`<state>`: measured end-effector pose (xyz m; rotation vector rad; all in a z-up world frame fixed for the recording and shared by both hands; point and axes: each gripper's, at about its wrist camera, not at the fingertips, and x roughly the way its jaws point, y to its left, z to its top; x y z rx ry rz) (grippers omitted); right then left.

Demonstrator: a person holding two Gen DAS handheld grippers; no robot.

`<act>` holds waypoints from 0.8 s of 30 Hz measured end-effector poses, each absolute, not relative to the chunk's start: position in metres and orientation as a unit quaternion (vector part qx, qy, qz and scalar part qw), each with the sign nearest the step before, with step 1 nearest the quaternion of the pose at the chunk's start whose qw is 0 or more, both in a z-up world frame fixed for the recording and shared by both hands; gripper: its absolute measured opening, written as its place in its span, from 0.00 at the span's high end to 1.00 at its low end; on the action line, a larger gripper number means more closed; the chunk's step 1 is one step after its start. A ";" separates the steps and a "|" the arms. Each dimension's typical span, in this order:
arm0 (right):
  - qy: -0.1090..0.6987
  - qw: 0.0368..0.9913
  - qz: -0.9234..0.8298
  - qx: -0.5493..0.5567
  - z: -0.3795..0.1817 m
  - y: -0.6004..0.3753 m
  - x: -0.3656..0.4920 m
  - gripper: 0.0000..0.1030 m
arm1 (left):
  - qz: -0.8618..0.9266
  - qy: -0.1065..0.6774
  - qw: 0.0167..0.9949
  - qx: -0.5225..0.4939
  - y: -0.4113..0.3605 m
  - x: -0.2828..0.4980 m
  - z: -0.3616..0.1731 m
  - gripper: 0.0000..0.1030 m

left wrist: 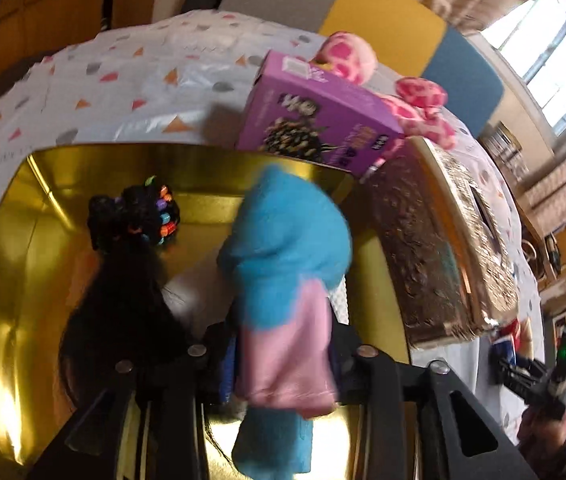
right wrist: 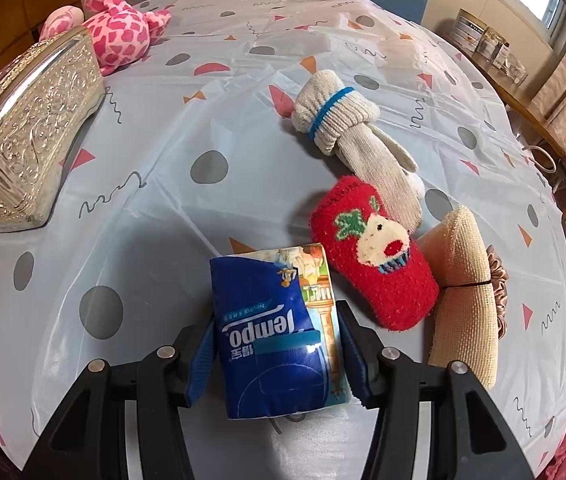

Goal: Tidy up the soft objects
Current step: 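Carry the blue bear into the gold tray and open the left tool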

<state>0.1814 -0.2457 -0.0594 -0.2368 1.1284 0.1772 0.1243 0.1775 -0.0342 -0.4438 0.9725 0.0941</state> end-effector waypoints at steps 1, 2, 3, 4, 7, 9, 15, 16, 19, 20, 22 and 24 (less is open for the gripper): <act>0.532 0.835 0.083 -0.111 -0.059 -0.246 0.181 0.47 | 0.048 0.466 0.856 -0.219 0.179 0.126 -0.037 0.51; 0.532 0.835 0.083 -0.110 -0.060 -0.246 0.182 0.47 | 0.049 0.466 0.855 -0.222 0.180 0.126 -0.038 0.41; 0.532 0.836 0.083 -0.108 -0.060 -0.247 0.182 0.47 | 0.049 0.465 0.856 -0.222 0.179 0.125 -0.038 0.35; 0.532 0.836 0.084 -0.106 -0.060 -0.248 0.182 0.47 | 0.049 0.459 0.860 -0.219 0.177 0.121 -0.036 0.33; 0.532 0.837 0.088 -0.097 -0.059 -0.250 0.184 0.47 | 0.054 0.442 0.875 -0.188 0.171 0.106 -0.027 0.30; 0.534 0.836 0.091 -0.087 -0.059 -0.250 0.186 0.46 | 0.055 0.437 0.883 -0.163 0.165 0.095 -0.021 0.25; 0.538 0.835 0.100 -0.059 -0.058 -0.252 0.191 0.44 | 0.068 0.422 0.899 -0.097 0.151 0.063 -0.012 0.25; 0.538 0.835 0.101 -0.058 -0.058 -0.251 0.191 0.42 | 0.069 0.420 0.900 -0.093 0.150 0.059 -0.012 0.25; 0.538 0.835 0.101 -0.064 -0.059 -0.248 0.190 0.41 | 0.058 0.419 0.901 -0.095 0.148 0.049 -0.012 0.25; 0.536 0.835 0.100 -0.066 -0.059 -0.248 0.190 0.41 | 0.056 0.419 0.901 -0.096 0.147 0.047 -0.012 0.25; 0.533 0.837 0.099 -0.069 -0.059 -0.247 0.189 0.45 | 0.054 0.418 0.902 -0.094 0.145 0.043 -0.011 0.25; 0.531 0.838 0.100 -0.074 -0.059 -0.246 0.189 0.47 | 0.061 0.416 0.902 -0.094 0.144 0.039 -0.009 0.25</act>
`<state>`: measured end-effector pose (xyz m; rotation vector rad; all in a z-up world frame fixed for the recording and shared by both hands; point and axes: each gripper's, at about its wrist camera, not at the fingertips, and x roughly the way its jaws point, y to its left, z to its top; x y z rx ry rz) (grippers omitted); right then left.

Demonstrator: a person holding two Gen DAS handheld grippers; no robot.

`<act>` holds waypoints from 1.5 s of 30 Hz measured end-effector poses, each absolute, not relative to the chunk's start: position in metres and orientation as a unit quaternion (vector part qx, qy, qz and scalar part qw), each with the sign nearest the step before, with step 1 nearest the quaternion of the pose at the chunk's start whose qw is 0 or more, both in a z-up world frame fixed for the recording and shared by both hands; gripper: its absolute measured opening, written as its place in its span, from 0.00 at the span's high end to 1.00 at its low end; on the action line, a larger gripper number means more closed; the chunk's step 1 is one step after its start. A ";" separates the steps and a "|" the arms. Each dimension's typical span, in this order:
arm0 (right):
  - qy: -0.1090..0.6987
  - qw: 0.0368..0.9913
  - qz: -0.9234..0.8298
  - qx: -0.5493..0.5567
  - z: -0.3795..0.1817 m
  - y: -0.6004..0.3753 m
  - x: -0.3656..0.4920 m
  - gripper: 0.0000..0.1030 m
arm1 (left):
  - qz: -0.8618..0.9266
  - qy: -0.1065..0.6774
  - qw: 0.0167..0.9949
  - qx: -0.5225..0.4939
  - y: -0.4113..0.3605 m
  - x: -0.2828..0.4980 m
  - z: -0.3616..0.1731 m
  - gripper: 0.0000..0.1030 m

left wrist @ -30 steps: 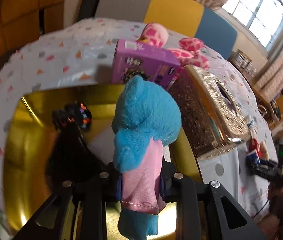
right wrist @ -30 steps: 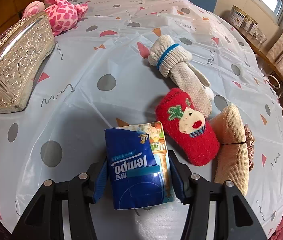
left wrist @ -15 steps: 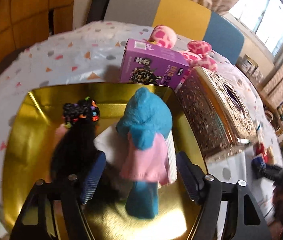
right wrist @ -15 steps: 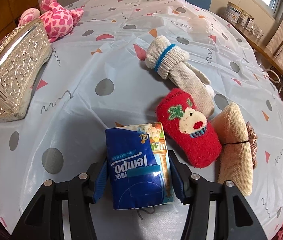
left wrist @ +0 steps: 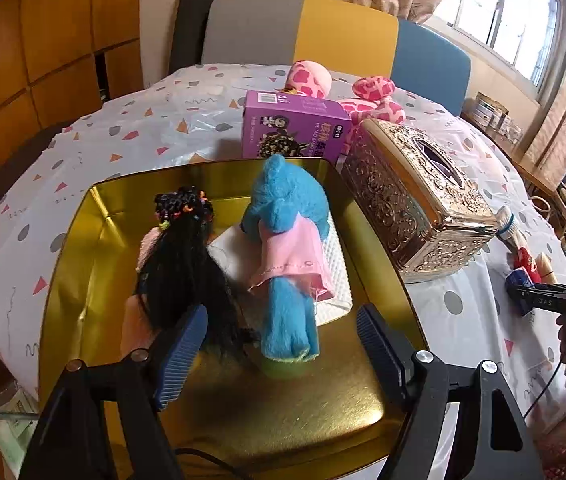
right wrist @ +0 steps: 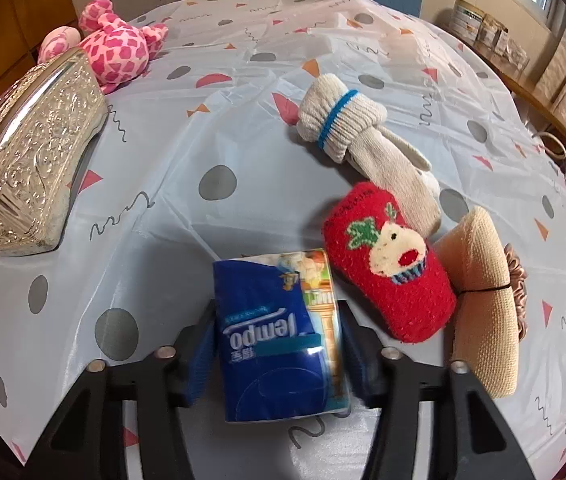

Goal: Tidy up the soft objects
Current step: 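Carry the blue bear into the gold tray and open the left tool, then carry the tissue pack with the right tool over the gold tray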

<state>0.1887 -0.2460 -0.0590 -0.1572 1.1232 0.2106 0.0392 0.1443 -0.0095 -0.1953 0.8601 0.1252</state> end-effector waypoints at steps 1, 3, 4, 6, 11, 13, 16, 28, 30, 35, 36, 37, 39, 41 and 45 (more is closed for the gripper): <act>0.531 0.838 0.099 -0.076 -0.059 -0.245 0.189 0.47 | 0.064 0.415 0.903 -0.094 0.144 0.038 -0.009 0.25; 0.532 0.838 0.098 -0.079 -0.060 -0.245 0.189 0.47 | 0.077 0.415 0.903 -0.082 0.142 0.034 -0.008 0.25; 0.532 0.837 0.096 -0.079 -0.060 -0.245 0.189 0.47 | 0.085 0.415 0.903 -0.073 0.141 0.033 -0.007 0.25; 0.537 0.835 0.092 -0.070 -0.060 -0.247 0.192 0.47 | 0.104 0.414 0.902 -0.063 0.142 0.031 -0.006 0.25; 0.552 0.831 0.067 -0.012 -0.055 -0.253 0.205 0.47 | 0.120 0.415 0.900 -0.066 0.150 0.025 -0.005 0.24; 0.548 0.834 0.061 0.005 -0.048 -0.246 0.213 0.48 | 0.121 0.411 0.901 -0.065 0.152 0.021 -0.003 0.19; 0.538 0.841 0.053 0.025 -0.032 -0.230 0.231 0.48 | 0.119 0.399 0.907 -0.058 0.152 0.015 0.003 0.16; 0.480 0.874 0.063 0.044 0.055 -0.121 0.316 0.48 | 0.116 0.390 0.910 -0.081 0.171 0.001 0.004 0.15; 0.473 0.877 0.078 0.035 0.065 -0.095 0.323 0.48 | 0.122 0.390 0.908 -0.091 0.178 -0.001 0.003 0.15; 0.457 0.878 0.141 0.016 0.077 -0.022 0.324 0.48 | 0.135 0.394 0.904 -0.101 0.188 -0.005 -0.001 0.15; 0.457 0.876 0.153 0.014 0.078 -0.009 0.321 0.48 | 0.135 0.394 0.903 -0.103 0.190 -0.005 -0.002 0.15; 0.457 0.873 0.171 0.010 0.078 0.007 0.318 0.48 | 0.136 0.394 0.903 -0.106 0.192 -0.006 -0.002 0.15; 0.456 0.868 0.196 0.002 0.078 0.027 0.311 0.48 | 0.138 0.393 0.902 -0.108 0.194 -0.008 -0.002 0.15; 0.455 0.861 0.226 -0.009 0.076 0.048 0.301 0.48 | 0.141 0.394 0.902 -0.109 0.196 -0.009 -0.003 0.15; 0.461 0.843 0.276 -0.028 0.069 0.077 0.277 0.48 | 0.145 0.395 0.900 -0.112 0.198 -0.009 -0.004 0.15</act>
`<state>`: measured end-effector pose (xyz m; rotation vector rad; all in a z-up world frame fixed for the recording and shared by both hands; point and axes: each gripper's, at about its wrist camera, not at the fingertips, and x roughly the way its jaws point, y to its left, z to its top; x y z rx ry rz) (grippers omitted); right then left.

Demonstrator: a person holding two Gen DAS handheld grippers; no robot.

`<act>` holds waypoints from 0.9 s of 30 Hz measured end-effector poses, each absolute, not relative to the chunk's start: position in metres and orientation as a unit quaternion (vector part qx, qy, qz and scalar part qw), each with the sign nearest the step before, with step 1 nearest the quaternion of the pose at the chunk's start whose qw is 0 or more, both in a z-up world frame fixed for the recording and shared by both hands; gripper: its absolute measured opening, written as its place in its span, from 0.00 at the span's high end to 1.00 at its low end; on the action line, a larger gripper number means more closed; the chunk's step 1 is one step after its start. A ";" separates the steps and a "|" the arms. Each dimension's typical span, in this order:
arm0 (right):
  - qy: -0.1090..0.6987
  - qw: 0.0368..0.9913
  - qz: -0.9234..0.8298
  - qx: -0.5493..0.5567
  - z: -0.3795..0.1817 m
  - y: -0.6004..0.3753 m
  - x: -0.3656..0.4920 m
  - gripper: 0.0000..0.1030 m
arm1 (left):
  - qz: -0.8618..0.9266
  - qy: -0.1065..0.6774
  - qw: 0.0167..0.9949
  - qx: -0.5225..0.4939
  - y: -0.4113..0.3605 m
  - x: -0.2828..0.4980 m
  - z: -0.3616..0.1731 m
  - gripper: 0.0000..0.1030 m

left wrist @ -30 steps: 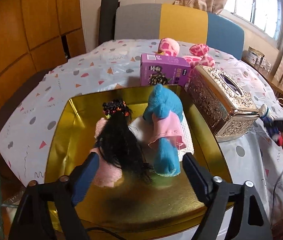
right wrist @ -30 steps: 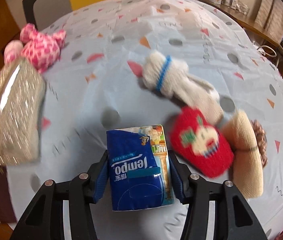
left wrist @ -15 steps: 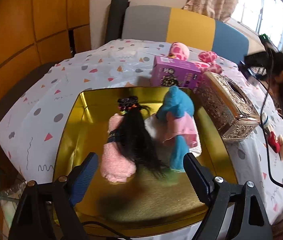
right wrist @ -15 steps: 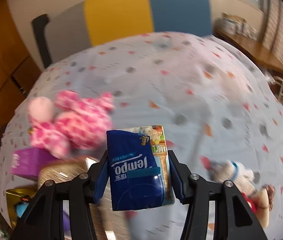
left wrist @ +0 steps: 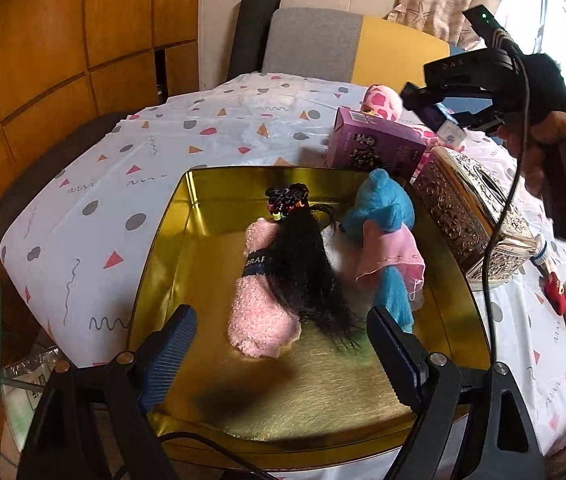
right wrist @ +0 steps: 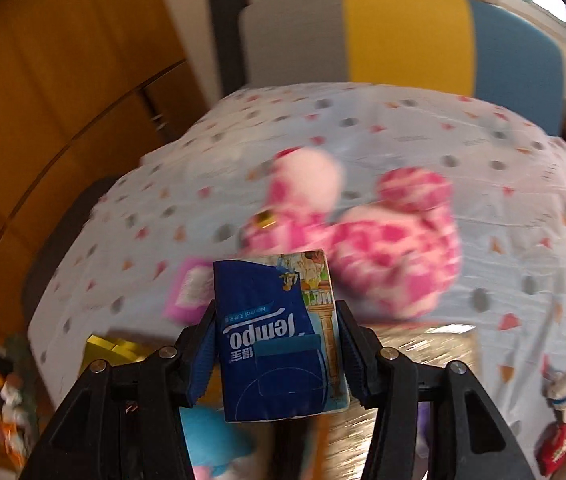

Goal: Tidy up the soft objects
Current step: 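Carry the tissue pack with the right tool over the gold tray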

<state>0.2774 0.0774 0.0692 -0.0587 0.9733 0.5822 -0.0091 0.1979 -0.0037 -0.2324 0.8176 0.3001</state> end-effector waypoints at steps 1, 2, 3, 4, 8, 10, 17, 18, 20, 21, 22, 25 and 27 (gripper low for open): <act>0.464 0.837 0.288 -0.030 0.067 0.084 0.270 0.48 | 0.146 0.395 0.900 -0.112 0.198 -0.009 -0.004 0.15; 0.468 0.830 0.300 -0.031 0.065 0.090 0.262 0.48 | 0.147 0.395 0.900 -0.112 0.198 -0.010 -0.004 0.14; 0.471 0.825 0.311 -0.029 0.063 0.094 0.256 0.48 | 0.148 0.394 0.900 -0.112 0.198 -0.011 -0.003 0.14; 0.476 0.817 0.324 -0.027 0.060 0.099 0.248 0.48 | 0.149 0.393 0.900 -0.111 0.198 -0.011 -0.003 0.13; 0.493 0.787 0.371 -0.011 0.052 0.116 0.218 0.48 | 0.156 0.387 0.902 -0.112 0.199 -0.016 0.000 0.13; 0.499 0.774 0.389 -0.011 0.046 0.126 0.203 0.48 | 0.158 0.384 0.903 -0.110 0.199 -0.019 0.001 0.13; 0.519 0.748 0.413 -0.026 0.018 0.147 0.171 0.48 | 0.166 0.378 0.904 -0.116 0.205 -0.028 0.004 0.12; 0.520 0.747 0.412 -0.030 0.015 0.147 0.168 0.48 | 0.166 0.377 0.904 -0.117 0.205 -0.029 0.004 0.12; 0.522 0.747 0.411 -0.038 0.009 0.146 0.162 0.48 | 0.167 0.377 0.903 -0.119 0.206 -0.031 0.004 0.12; 0.522 0.747 0.410 -0.042 0.005 0.147 0.161 0.48 | 0.168 0.376 0.904 -0.119 0.207 -0.031 0.004 0.12; 0.521 0.748 0.409 -0.047 0.003 0.146 0.159 0.48 | 0.168 0.375 0.904 -0.120 0.208 -0.032 0.004 0.12; 0.510 0.759 0.397 -0.077 0.000 0.142 0.151 0.48 | 0.168 0.372 0.905 -0.121 0.208 -0.033 0.004 0.12; 0.499 0.771 0.382 -0.098 0.000 0.139 0.148 0.48 | 0.169 0.372 0.905 -0.122 0.208 -0.034 0.004 0.12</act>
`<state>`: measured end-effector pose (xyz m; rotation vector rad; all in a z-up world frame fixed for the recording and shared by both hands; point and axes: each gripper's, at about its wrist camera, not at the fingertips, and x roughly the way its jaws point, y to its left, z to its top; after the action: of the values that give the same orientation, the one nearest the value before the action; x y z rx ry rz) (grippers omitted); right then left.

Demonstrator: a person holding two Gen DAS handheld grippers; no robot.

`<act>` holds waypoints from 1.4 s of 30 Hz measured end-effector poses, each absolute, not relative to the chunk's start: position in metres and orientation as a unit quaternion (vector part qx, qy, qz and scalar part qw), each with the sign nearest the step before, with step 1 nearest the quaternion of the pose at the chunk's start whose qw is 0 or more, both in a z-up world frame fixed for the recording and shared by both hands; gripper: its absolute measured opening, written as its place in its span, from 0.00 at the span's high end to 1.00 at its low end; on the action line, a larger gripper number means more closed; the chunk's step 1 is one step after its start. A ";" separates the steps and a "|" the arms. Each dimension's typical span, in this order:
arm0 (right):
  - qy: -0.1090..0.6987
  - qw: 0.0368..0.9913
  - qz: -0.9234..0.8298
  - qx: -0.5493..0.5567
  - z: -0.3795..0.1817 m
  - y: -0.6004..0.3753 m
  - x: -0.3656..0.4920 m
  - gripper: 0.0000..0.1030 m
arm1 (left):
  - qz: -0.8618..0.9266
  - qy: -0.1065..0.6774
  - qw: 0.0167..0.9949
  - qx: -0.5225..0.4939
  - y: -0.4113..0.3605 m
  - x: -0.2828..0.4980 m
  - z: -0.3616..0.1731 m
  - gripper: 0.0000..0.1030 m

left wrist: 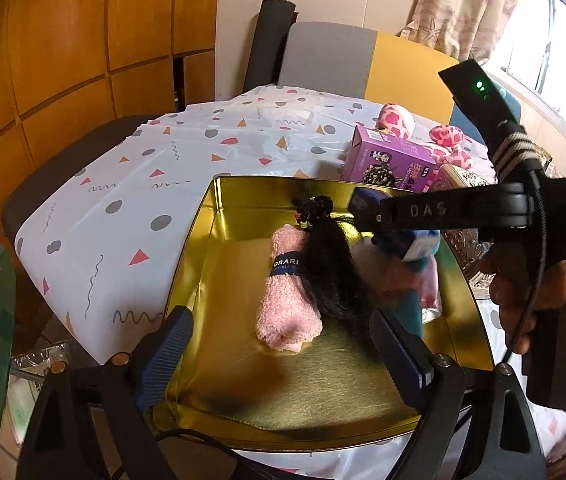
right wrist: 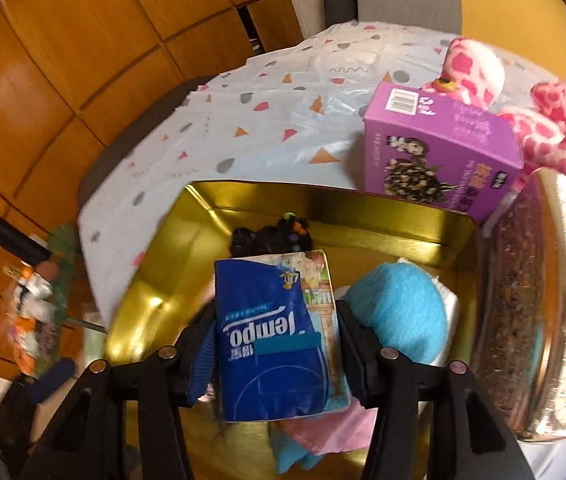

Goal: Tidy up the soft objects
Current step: 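Carry the tissue pack with the right tool over the gold tray, then open the right tool to drop the tissue pack and withdraw it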

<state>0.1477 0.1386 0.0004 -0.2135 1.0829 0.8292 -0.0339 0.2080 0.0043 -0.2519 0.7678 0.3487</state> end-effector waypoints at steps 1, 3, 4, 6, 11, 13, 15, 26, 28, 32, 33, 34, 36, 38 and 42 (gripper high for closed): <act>0.494 0.778 0.372 -0.108 0.001 0.137 0.148 0.49 | 0.169 0.372 0.905 -0.123 0.208 -0.034 0.004 0.12; 0.482 0.793 0.349 -0.132 0.000 0.138 0.150 0.49 | 0.168 0.373 0.904 -0.123 0.208 -0.034 0.003 0.12; 0.480 0.795 0.344 -0.138 -0.001 0.138 0.152 0.50 | 0.168 0.373 0.904 -0.123 0.207 -0.034 0.003 0.12; 0.474 0.804 0.323 -0.155 -0.005 0.139 0.156 0.50 | 0.168 0.373 0.904 -0.122 0.207 -0.035 0.003 0.11; 0.474 0.808 0.306 -0.168 -0.014 0.150 0.169 0.49 | 0.171 0.377 0.902 -0.124 0.208 -0.034 -0.002 0.11; 0.477 0.804 0.308 -0.177 -0.017 0.158 0.171 0.49 | 0.174 0.380 0.900 -0.125 0.210 -0.033 -0.004 0.11; 0.483 0.798 0.311 -0.182 -0.021 0.164 0.169 0.49 | 0.176 0.382 0.898 -0.127 0.212 -0.033 -0.006 0.11; 0.484 0.795 0.336 -0.144 -0.020 0.155 0.154 0.40 | 0.179 0.381 0.896 -0.140 0.218 -0.034 -0.010 0.11; 0.479 0.798 0.338 -0.142 -0.015 0.153 0.152 0.38 | 0.179 0.383 0.895 -0.140 0.217 -0.034 -0.011 0.11; 0.471 0.802 0.342 -0.136 -0.008 0.149 0.148 0.37 | 0.179 0.386 0.894 -0.140 0.215 -0.034 -0.012 0.11; 0.470 0.802 0.343 -0.135 -0.007 0.148 0.148 0.36 | 0.179 0.386 0.894 -0.138 0.215 -0.033 -0.013 0.11; 0.468 0.802 0.346 -0.132 -0.005 0.147 0.147 0.36 | 0.180 0.387 0.894 -0.137 0.214 -0.033 -0.013 0.11; 0.465 0.804 0.348 -0.127 -0.003 0.146 0.146 0.36 | 0.180 0.388 0.894 -0.135 0.213 -0.033 -0.013 0.11; 0.461 0.806 0.350 -0.122 0.001 0.143 0.144 0.36 | 0.181 0.389 0.893 -0.135 0.212 -0.033 -0.014 0.11; 0.447 0.814 0.354 -0.108 0.011 0.137 0.141 0.36 | 0.182 0.388 0.894 -0.133 0.212 -0.034 -0.013 0.11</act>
<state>0.1408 0.1372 0.0113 -0.2308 0.9544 0.7547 -0.0336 0.2117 -0.0130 -0.2752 0.8044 0.3772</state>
